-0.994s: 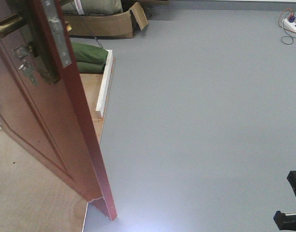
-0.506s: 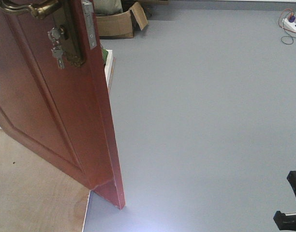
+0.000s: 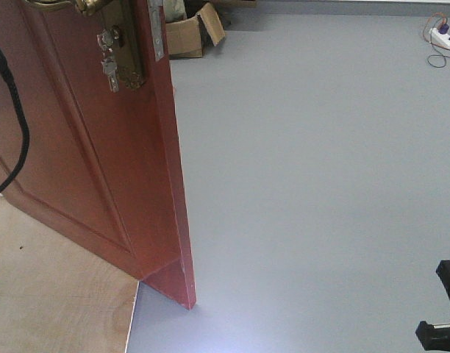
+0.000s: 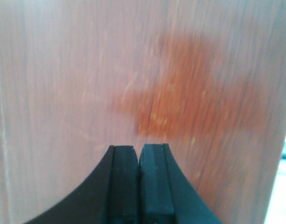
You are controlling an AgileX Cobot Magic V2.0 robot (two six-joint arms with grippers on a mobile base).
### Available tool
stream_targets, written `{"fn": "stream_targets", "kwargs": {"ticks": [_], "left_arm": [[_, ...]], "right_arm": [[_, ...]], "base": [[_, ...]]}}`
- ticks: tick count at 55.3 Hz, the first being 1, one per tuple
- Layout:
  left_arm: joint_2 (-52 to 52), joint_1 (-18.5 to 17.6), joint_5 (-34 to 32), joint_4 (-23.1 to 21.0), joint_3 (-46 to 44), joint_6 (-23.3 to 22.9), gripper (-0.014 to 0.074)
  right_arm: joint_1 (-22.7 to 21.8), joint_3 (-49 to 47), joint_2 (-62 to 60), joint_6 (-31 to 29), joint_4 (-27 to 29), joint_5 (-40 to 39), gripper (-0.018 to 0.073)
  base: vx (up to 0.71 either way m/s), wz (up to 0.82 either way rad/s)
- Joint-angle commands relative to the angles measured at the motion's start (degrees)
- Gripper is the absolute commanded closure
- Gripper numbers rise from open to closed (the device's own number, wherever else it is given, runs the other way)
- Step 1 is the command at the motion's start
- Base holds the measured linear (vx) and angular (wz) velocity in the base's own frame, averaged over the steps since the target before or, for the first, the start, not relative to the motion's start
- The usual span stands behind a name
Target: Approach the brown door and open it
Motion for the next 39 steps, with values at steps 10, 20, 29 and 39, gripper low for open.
{"fn": "stream_targets", "kwargs": {"ticks": [10, 20, 29, 39], "left_arm": [[-1.5, -0.2, -7.7, -0.2, -1.7, 0.6, 0.046], [-1.5, -0.2, -6.6, -0.3, -1.7, 0.6, 0.046], [-1.5, -0.2, -6.5, -0.3, -1.7, 0.6, 0.046], [-1.5, -0.2, -6.5, -0.3, -1.7, 0.6, 0.046]], "right_arm": [[0.1, 0.2, -0.3, -0.4, -0.2, -4.4, 0.0559], [0.1, 0.2, -0.3, -0.4, -0.2, -4.5, 0.0559], [0.1, 0.2, -0.3, -0.4, -0.2, -4.5, 0.0559], [0.1, 0.2, -0.3, -0.4, -0.2, -4.5, 0.0559]], "base": [[0.0, 0.0], [0.0, 0.0], [0.0, 0.0], [0.0, 0.0]]}}
